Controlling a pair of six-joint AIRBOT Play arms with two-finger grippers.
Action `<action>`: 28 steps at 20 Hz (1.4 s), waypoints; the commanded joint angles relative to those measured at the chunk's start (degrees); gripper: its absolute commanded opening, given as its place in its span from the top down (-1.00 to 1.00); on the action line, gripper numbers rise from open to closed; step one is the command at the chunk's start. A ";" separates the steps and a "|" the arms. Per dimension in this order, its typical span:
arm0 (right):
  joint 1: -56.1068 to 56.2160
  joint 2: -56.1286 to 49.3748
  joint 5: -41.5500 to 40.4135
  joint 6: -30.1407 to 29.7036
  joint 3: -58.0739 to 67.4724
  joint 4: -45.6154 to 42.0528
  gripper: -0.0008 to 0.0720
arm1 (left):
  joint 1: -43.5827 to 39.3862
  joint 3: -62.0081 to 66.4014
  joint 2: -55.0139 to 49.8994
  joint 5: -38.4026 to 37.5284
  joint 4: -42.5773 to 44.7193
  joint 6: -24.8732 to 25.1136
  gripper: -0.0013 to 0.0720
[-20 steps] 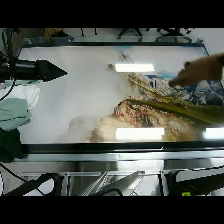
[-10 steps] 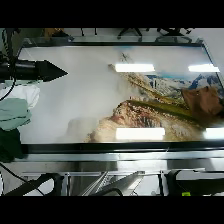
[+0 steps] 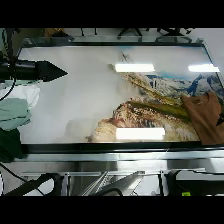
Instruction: Fold the shirts.
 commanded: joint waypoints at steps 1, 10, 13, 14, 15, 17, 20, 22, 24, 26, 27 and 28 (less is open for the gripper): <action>0.00 0.20 -0.17 -0.02 0.35 -0.63 -0.68 | -0.02 -0.02 -0.02 0.00 0.00 0.07 0.93; 8.02 0.98 -8.87 -7.54 2.36 27.28 0.91 | 1.53 -0.04 0.00 -0.17 0.28 0.02 0.93; 20.24 4.50 -9.42 -9.92 -4.17 27.26 0.91 | 0.15 -7.56 4.63 0.26 0.48 -0.13 0.94; 24.96 6.36 -10.38 -10.78 -8.02 27.23 0.91 | -0.87 -12.00 7.17 1.01 0.57 -0.09 0.94; 30.34 8.66 -11.61 -11.28 -12.90 27.26 0.91 | -1.92 -17.05 9.86 1.62 0.59 0.24 0.94; 40.89 14.05 -14.73 -11.21 -23.28 27.28 0.91 | -4.74 -28.65 15.93 2.95 1.51 0.46 0.94; 53.18 20.55 -20.15 -8.79 -34.23 27.28 0.91 | -8.81 -41.72 22.88 5.22 4.11 0.20 0.94; 55.58 21.53 -20.15 -8.66 -35.08 27.28 0.91 | -10.23 -46.73 26.25 6.25 4.02 -1.31 0.94; 55.87 21.70 -20.33 -8.66 -35.08 27.91 0.91 | -10.58 -49.46 29.09 7.37 4.02 -1.66 0.94; 55.84 21.68 -18.88 -8.63 -35.08 29.27 0.91 | -10.56 -51.21 31.58 8.24 3.96 -1.68 0.93; 55.87 21.68 -17.42 -8.66 -35.08 30.18 0.91 | -10.56 -51.84 32.72 8.57 3.96 -1.68 0.93; 55.87 21.68 -16.98 -8.66 -35.08 30.47 0.91 | -10.58 -52.35 33.70 8.83 3.91 -1.68 0.93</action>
